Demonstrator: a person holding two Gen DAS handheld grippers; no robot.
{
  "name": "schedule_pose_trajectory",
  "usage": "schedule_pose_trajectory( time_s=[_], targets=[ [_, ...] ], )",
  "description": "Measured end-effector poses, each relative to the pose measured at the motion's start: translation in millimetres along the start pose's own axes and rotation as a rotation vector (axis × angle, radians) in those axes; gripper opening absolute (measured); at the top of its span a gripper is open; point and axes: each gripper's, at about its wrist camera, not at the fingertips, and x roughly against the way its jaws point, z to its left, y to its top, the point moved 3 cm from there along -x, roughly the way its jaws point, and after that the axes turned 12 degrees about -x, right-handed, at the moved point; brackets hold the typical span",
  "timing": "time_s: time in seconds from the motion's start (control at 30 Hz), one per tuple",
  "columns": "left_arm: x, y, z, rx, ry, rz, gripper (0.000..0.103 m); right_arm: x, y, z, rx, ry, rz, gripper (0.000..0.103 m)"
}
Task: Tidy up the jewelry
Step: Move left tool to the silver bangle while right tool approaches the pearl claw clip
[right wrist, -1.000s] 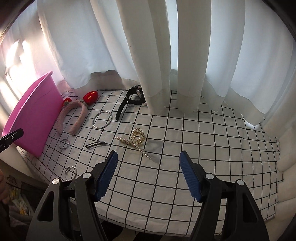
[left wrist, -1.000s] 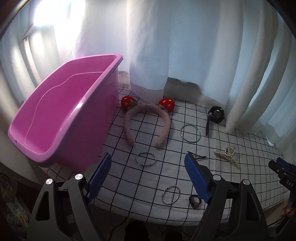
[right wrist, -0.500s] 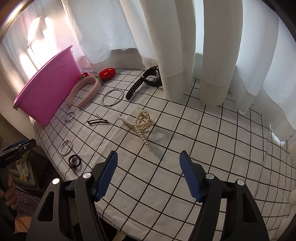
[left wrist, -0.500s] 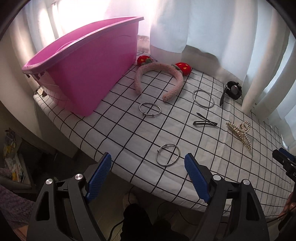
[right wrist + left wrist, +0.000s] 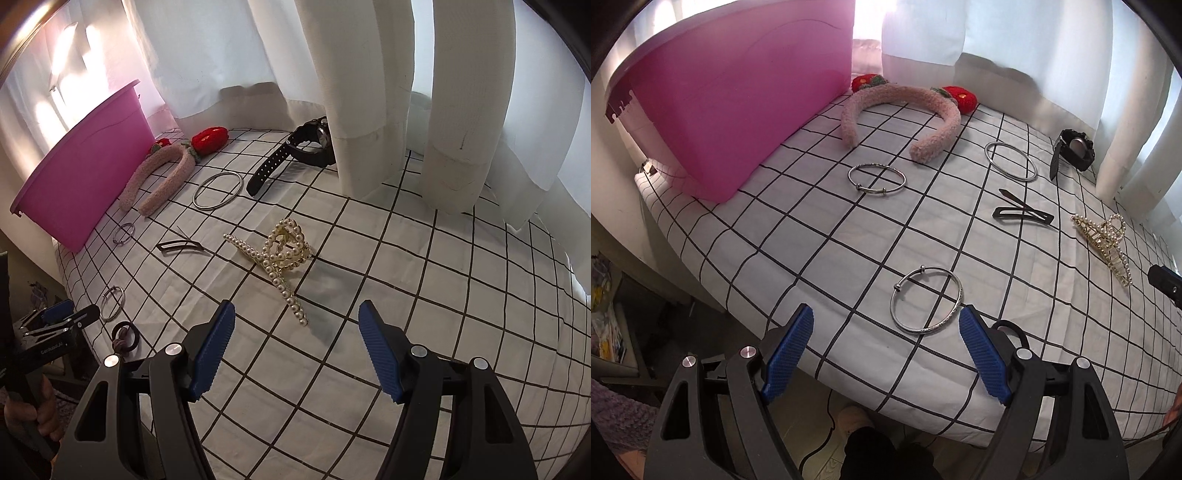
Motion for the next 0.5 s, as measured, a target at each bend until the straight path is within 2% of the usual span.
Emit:
schedule_pose_trajectory(
  time_s=[0.17,0.37,0.5],
  targets=[
    [-13,-3,-3,-0.015,-0.011,-0.014,0.08,-9,3,3,0.025,0.02,-0.032,0.067],
    [-21,-5,-13,-0.042,-0.006,-0.023,0.08,-22,4,3,0.04,0.02,-0.031,0.067],
    [-23,-3,-16,-0.043,-0.006,-0.032,0.084,-27,2,2,0.04,0.016,-0.023,0.067]
  ],
)
